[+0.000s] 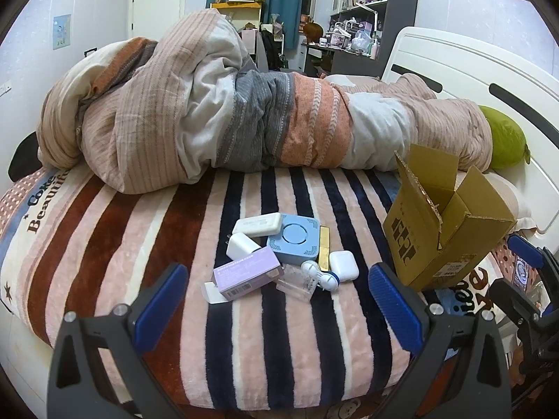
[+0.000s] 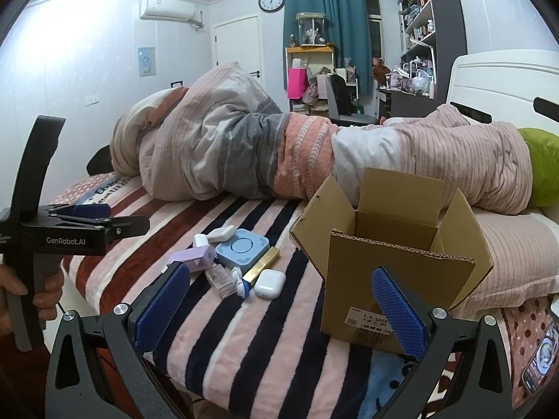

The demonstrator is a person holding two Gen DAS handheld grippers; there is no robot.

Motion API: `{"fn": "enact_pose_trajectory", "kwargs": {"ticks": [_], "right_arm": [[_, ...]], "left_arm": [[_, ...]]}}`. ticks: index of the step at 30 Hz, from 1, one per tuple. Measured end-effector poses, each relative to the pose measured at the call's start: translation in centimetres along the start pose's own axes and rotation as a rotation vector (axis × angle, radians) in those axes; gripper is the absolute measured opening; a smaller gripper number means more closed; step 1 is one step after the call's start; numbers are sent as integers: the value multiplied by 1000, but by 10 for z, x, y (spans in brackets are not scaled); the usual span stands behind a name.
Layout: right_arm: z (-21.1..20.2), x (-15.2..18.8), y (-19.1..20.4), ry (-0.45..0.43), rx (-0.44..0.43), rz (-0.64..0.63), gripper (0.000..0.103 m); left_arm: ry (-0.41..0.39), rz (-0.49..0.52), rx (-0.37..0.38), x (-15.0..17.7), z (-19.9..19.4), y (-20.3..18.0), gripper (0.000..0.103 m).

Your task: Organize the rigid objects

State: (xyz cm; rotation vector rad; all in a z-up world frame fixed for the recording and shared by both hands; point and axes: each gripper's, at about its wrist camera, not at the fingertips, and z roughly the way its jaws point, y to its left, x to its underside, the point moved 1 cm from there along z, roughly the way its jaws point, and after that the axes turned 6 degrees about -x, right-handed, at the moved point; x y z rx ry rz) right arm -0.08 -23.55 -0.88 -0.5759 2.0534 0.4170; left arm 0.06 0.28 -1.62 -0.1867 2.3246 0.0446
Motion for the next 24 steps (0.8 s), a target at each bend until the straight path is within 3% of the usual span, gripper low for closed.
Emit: {"fn": "enact_pose_trajectory", "kwargs": {"ticks": [24], "right_arm": [[-5, 7, 6, 10, -8, 7, 103]], "left_arm": [[-2, 11, 7, 3, -8, -3, 103]]}}
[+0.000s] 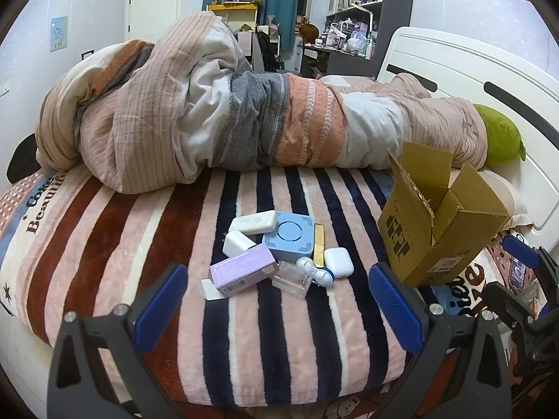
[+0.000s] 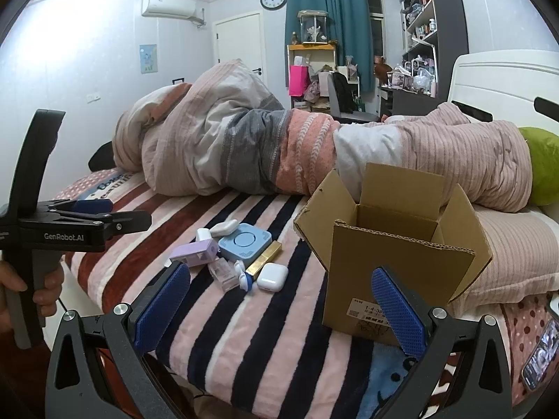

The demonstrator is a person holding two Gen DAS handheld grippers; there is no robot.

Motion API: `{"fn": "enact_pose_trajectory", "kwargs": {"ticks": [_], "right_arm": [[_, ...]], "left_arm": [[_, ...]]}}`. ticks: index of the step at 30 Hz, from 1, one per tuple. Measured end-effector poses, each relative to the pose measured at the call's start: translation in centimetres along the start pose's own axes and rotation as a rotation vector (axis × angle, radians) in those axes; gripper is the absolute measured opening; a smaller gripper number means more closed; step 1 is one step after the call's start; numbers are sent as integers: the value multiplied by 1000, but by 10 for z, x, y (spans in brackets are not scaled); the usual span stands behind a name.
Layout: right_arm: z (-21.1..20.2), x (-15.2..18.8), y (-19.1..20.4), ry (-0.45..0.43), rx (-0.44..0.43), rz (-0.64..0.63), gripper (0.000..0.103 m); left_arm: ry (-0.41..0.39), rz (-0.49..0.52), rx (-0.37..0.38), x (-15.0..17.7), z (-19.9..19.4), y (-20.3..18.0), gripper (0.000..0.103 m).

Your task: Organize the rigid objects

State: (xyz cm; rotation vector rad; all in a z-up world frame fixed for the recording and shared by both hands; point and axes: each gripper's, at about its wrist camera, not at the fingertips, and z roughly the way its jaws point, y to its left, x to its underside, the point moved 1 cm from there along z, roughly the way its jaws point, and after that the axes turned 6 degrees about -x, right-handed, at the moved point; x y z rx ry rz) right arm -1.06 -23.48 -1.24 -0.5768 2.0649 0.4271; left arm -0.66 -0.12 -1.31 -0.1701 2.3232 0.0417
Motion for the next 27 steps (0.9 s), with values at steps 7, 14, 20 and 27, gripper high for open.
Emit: {"fn": "enact_pose_trajectory", "kwargs": {"ticks": [7, 14, 20, 27], "right_arm": [[1, 1, 2, 8, -17, 2, 103], [4, -6, 3, 1, -79, 5, 103], [7, -20, 11, -15, -116, -40, 103], [13, -52, -11, 31, -63, -46, 103]], "left_arm": [[-5, 17, 4, 0, 0, 0, 103], [-34, 27, 14, -3, -1, 3, 103], [-44, 16, 15, -6, 0, 13, 103], [-37, 5, 22, -6, 13, 26, 103]]}}
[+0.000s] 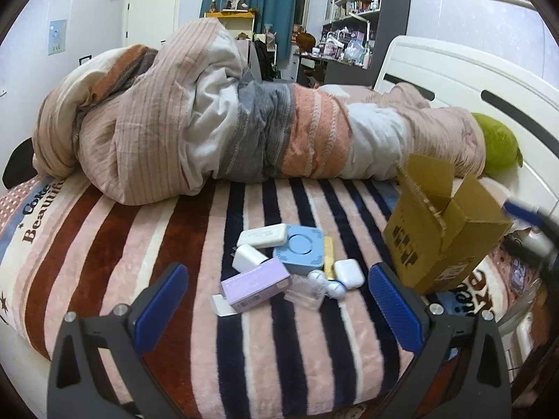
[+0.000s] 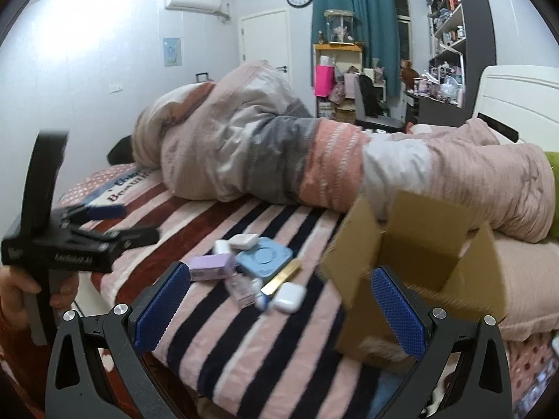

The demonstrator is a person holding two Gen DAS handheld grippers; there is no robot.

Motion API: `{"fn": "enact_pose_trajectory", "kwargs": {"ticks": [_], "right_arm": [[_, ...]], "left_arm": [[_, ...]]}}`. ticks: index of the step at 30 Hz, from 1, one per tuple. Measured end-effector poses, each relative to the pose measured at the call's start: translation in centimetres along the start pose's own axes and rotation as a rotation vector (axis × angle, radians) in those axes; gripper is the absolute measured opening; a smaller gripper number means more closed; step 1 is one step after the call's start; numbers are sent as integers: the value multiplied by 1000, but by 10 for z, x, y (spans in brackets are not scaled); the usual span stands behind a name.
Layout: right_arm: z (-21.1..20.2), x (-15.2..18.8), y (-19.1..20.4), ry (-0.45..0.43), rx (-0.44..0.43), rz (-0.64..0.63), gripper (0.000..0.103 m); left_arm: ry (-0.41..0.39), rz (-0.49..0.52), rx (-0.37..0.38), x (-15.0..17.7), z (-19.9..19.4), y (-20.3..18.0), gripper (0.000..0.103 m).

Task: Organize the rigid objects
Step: 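Grasp the cardboard box wall with the right tool while the left tool grasps the lavender box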

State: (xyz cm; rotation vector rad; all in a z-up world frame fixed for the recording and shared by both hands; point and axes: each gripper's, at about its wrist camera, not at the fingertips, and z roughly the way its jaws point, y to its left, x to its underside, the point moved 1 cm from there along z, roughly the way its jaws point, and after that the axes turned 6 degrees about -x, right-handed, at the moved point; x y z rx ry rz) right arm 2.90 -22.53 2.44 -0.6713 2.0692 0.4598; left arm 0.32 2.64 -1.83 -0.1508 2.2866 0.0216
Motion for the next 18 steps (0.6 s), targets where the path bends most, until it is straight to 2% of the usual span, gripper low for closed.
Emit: {"fn": "enact_pose_trajectory", "kwargs": {"ticks": [6, 9, 11, 13, 16, 18], "right_arm": [[-5, -28, -96, 114, 194, 120, 103], [-3, -25, -138, 184, 248, 176, 102], [3, -17, -168, 240, 277, 229, 96], [10, -8, -188, 284, 272, 275, 90], [24, 6, -205, 336, 223, 332, 79], [35, 11, -210, 369, 183, 354, 65]], "left_arm": [[62, 29, -45, 16, 37, 20, 103], [97, 67, -80, 29, 61, 32, 103], [123, 105, -95, 40, 78, 41, 103], [136, 123, -81, 47, 88, 48, 103], [140, 132, -13, 51, 97, 54, 103], [141, 146, 19, 49, 102, 54, 103]]}}
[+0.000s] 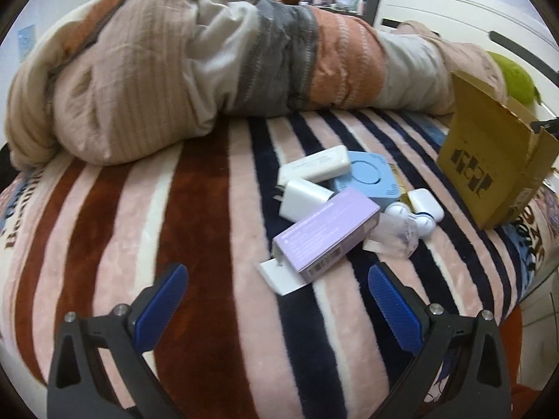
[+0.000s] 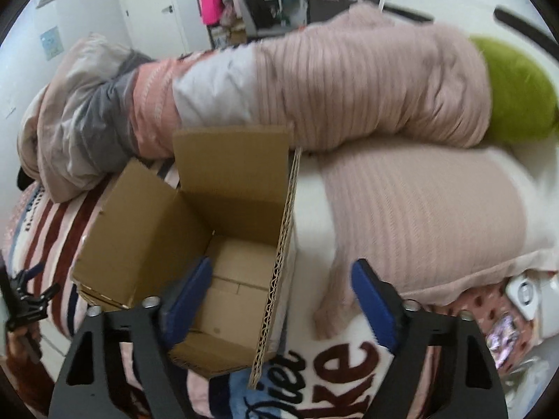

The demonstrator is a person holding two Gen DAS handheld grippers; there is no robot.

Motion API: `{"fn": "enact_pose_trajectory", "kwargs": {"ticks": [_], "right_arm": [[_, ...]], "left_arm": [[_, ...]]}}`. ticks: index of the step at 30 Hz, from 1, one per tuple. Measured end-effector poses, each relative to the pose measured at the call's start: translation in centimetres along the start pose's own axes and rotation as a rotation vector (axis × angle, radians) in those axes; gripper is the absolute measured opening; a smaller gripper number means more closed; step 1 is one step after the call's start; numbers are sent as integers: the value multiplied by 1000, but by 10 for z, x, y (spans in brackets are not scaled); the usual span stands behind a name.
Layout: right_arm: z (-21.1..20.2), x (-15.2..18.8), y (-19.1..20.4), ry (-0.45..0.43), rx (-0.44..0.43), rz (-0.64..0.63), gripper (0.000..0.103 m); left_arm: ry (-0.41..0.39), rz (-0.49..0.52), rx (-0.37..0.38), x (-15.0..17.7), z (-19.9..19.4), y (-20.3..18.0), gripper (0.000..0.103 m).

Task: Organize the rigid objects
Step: 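Grasp the cardboard box wall with the right tool while the left tool grasps the lavender box, then carry the lavender box into the cardboard box with the left tool and release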

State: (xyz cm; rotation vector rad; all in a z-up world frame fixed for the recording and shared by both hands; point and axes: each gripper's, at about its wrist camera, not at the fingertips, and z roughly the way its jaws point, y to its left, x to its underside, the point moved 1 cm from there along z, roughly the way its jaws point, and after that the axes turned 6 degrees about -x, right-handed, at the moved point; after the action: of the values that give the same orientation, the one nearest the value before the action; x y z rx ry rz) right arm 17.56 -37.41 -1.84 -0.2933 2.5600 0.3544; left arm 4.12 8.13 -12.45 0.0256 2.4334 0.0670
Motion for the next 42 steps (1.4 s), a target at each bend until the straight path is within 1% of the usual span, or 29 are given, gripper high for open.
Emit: {"fn": "enact_pose_trajectory", "kwargs": {"ticks": [1, 3, 4, 5, 6, 9, 11, 12, 14, 15, 17, 18, 19, 20, 22, 23, 26, 27, 29, 30, 32, 33, 35, 36, 37, 39, 42], "right_arm": [[5, 0, -1, 13, -5, 2, 62], [15, -1, -2, 37, 4, 1, 49], [17, 0, -2, 43, 11, -1, 44], [21, -1, -3, 53, 15, 1, 33], [24, -2, -4, 63, 15, 7, 25], [30, -4, -5, 70, 14, 17, 17], [29, -5, -8, 60, 6, 27, 10], [30, -6, -8, 57, 2, 34, 10], [31, -7, -11, 60, -16, 47, 7], [33, -8, -11, 62, -16, 47, 7], [32, -7, -13, 62, -20, 47, 7], [33, -8, -12, 62, -22, 48, 7], [33, -8, -13, 61, -24, 51, 7], [33, -7, -15, 60, -27, 55, 7], [34, -8, -16, 59, -30, 60, 7], [34, -8, -16, 58, -33, 61, 7], [36, -9, -13, 52, -34, 57, 7], [36, -9, -12, 51, -33, 55, 7], [36, -9, -11, 50, -31, 47, 7], [36, -9, -11, 51, -31, 44, 7], [36, -10, -12, 48, -35, 39, 7], [36, -9, -12, 48, -40, 40, 7], [36, -9, -14, 49, -46, 37, 7], [37, -9, -14, 51, -48, 29, 7], [37, -9, -15, 53, -50, 25, 7], [37, -8, -14, 53, -53, 18, 7], [37, -7, -14, 50, -57, 7, 7]], "left_arm": [[0, 9, 15, -2, 3, -1, 102], [-3, 20, 52, -6, 9, -4, 102], [-9, 30, 71, -9, 14, -6, 102], [-10, 47, 83, -12, 20, -9, 102], [-5, 63, 90, -15, 26, -12, 102], [29, 73, 131, -24, 49, -15, 102], [50, 57, 181, -30, 64, -14, 102], [58, 52, 196, -32, 70, -14, 102], [85, 43, 227, -34, 80, -16, 94], [99, 37, 236, -33, 83, -16, 81], [128, 17, 278, -29, 87, -17, 57], [131, 12, 298, -27, 86, -17, 53], [133, 17, 300, -23, 85, -18, 50], [130, 31, 294, -20, 82, -20, 43], [134, 47, 297, -15, 77, -22, 37], [136, 48, 293, -13, 74, -23, 35], [127, 42, 279, -12, 60, -19, 33], [124, 43, 265, -13, 54, -17, 33], [128, 34, 206, -19, 41, -12, 33], [130, 17, 192, -23, 34, -8, 33], [119, -23, 202, -37, 17, -2, 33], [107, -29, 208, -44, 8, -2, 33], [76, -9, 208, -64, -11, -11, 33], [62, 8, 213, -74, -20, -18, 33], [47, 27, 239, -86, -28, -29, 33], [28, 57, 315, -112, -41, -53, 33], [7, 132, 382, -151, -54, -106, 33]]}}
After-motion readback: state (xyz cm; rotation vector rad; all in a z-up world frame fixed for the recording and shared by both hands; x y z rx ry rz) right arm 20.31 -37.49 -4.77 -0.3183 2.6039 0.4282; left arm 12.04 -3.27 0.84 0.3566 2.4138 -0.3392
